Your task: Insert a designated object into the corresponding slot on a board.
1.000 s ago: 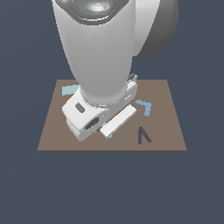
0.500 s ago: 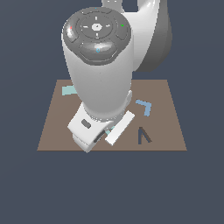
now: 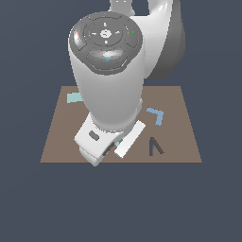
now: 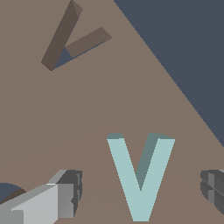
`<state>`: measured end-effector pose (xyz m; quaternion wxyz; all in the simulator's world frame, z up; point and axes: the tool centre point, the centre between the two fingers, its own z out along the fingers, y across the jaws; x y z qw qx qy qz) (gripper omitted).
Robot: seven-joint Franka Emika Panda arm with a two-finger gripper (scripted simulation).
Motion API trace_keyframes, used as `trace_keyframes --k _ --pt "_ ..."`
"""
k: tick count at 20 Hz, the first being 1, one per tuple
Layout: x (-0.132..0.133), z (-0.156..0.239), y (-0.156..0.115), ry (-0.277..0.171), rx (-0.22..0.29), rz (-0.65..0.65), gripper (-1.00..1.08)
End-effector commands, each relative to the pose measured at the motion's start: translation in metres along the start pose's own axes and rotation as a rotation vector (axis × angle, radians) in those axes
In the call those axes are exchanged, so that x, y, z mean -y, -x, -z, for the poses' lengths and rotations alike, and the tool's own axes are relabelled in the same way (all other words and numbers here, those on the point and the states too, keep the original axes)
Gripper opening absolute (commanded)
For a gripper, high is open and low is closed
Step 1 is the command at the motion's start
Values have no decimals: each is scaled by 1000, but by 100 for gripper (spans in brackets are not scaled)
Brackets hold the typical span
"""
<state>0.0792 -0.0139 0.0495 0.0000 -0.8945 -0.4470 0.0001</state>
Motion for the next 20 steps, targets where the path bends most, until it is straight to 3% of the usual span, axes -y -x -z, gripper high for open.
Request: trace_keyframes --k 1,11,12,20 --pt "0 0 0 0 0 0 100" --pt "0 -20 0 0 0 -2 100" --pt "0 -20 0 0 0 -2 -100" --pt "0 -20 0 0 0 -2 -100"
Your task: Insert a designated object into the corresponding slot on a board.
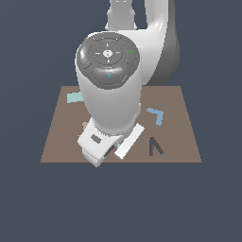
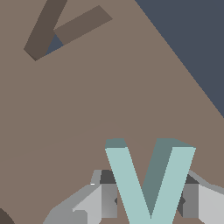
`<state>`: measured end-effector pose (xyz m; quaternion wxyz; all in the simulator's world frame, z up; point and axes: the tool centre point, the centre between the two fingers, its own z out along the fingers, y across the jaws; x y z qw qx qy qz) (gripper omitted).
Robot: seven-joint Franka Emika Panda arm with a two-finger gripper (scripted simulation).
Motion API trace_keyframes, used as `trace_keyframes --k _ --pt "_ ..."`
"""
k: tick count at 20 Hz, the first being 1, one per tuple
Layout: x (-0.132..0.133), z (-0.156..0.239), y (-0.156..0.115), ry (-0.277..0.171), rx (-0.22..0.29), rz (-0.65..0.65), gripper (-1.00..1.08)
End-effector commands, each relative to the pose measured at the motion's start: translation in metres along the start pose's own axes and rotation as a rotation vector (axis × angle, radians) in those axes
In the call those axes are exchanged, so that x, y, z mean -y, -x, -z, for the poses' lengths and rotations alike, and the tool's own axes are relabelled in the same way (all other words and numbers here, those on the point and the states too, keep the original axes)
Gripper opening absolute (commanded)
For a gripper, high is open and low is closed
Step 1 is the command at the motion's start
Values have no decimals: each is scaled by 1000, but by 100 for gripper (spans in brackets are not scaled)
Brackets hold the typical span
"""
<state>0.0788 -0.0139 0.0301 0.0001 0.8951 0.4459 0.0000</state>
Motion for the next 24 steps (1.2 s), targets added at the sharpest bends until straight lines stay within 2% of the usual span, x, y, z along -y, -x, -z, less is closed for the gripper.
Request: trace_keyframes --k 1,13,24 --pt "0 0 0 0 0 0 -100" --pt "7 1 -6 0 0 -58 -100" --pt "29 3 -29 0 0 -255 -100"
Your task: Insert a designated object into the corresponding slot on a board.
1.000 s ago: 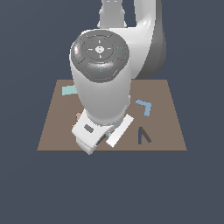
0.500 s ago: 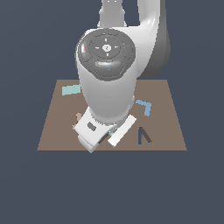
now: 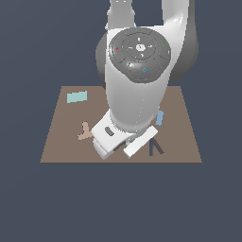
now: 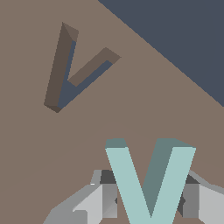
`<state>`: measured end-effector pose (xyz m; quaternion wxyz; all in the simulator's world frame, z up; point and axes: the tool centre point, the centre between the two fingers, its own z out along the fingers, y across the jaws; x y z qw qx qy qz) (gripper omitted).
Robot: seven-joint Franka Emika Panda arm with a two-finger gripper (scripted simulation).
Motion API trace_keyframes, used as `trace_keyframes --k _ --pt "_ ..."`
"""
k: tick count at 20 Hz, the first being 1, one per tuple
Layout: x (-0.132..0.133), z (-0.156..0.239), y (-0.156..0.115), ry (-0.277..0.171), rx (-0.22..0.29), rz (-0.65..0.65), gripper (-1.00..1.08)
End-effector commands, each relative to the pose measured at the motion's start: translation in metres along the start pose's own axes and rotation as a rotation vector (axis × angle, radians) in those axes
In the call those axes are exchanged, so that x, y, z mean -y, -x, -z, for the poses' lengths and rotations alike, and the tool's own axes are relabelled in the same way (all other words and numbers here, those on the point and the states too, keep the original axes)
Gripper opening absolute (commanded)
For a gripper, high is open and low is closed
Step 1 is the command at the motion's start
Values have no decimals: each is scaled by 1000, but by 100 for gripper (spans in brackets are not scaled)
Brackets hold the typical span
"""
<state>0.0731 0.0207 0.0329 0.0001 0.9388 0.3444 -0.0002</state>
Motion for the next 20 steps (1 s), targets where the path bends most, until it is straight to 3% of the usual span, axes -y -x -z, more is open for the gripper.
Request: trace_keyframes --k 1,11,20 --pt "8 1 -6 0 0 -59 -100" --pt "36 5 -40 0 0 -327 -100" --pt "47 7 -64 -1 0 -487 -100"
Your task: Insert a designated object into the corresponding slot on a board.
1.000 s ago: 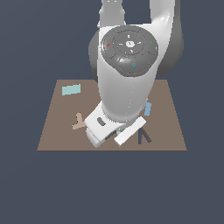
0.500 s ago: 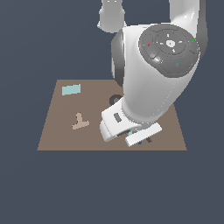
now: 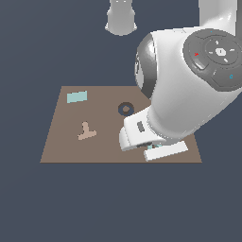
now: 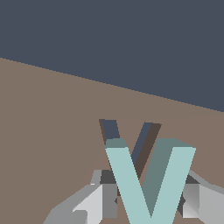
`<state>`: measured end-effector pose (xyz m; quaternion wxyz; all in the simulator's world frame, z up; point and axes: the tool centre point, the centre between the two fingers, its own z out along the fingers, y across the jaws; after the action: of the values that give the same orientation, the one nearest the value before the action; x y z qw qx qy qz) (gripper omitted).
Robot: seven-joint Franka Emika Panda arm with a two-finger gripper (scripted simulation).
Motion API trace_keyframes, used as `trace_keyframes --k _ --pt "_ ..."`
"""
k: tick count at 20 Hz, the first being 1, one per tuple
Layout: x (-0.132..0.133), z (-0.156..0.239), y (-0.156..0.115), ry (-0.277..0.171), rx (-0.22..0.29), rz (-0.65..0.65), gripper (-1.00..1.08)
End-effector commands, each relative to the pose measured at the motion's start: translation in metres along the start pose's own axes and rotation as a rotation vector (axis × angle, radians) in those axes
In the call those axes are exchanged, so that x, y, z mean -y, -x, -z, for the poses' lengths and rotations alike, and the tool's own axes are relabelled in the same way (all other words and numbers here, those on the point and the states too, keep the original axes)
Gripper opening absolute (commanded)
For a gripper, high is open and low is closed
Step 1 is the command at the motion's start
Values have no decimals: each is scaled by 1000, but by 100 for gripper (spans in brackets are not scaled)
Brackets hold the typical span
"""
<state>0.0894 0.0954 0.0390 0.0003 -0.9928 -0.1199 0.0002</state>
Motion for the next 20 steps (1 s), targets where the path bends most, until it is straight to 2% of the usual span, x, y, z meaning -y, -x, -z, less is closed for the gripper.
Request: trace_keyframes --k 1,9,20 --pt "4 1 -4 0 0 -37 -100" --pt "9 1 -11 0 0 -91 -100" --pt "8 -4 -10 0 0 -85 -100"
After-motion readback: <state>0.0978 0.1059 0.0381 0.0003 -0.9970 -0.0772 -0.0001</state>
